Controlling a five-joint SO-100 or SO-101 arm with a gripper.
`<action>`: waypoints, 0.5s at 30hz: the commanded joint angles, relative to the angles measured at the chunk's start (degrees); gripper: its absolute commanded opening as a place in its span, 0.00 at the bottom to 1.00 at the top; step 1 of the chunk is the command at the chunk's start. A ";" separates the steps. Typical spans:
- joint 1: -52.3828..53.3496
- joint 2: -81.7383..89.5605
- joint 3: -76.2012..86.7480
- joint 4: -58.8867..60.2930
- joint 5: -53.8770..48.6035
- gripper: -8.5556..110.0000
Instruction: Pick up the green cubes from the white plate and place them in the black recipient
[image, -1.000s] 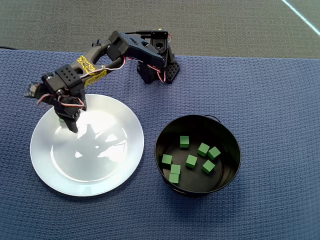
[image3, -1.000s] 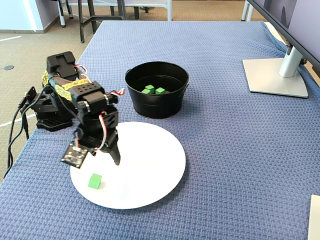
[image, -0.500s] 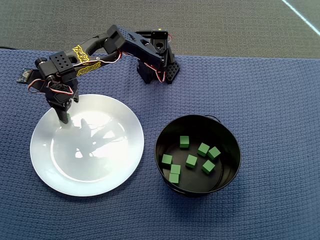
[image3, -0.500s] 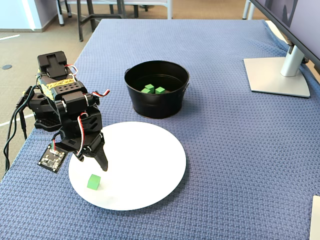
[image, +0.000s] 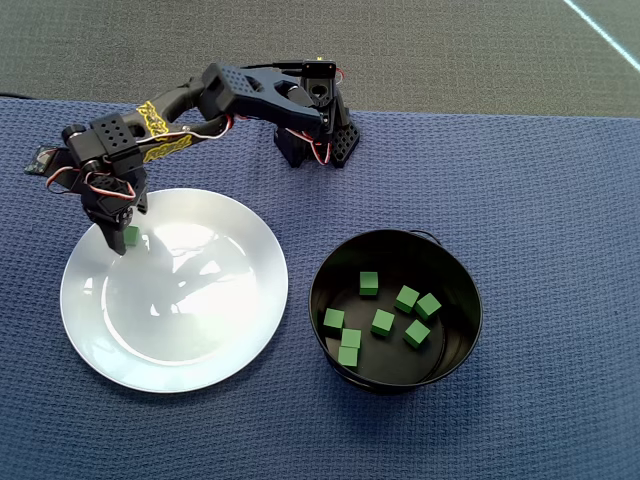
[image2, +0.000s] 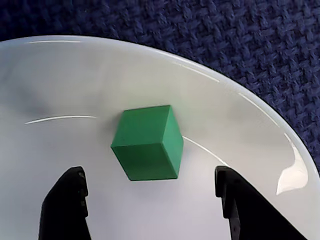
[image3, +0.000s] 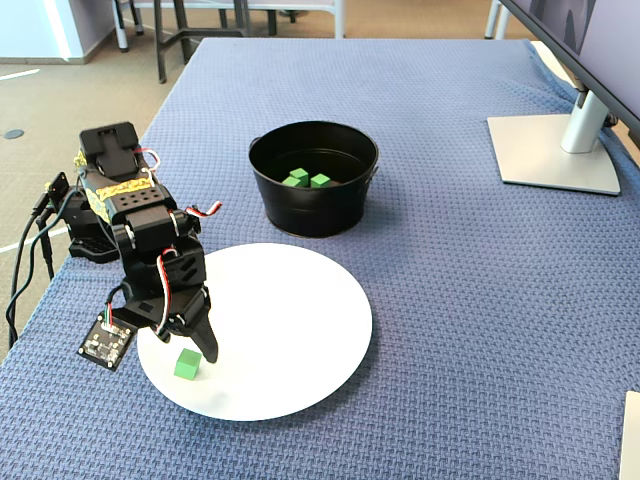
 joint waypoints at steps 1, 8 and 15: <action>0.79 -1.05 -6.86 3.60 -0.62 0.28; 0.70 -2.90 -8.53 4.39 -1.05 0.26; 0.62 -3.43 -8.09 4.31 -1.49 0.25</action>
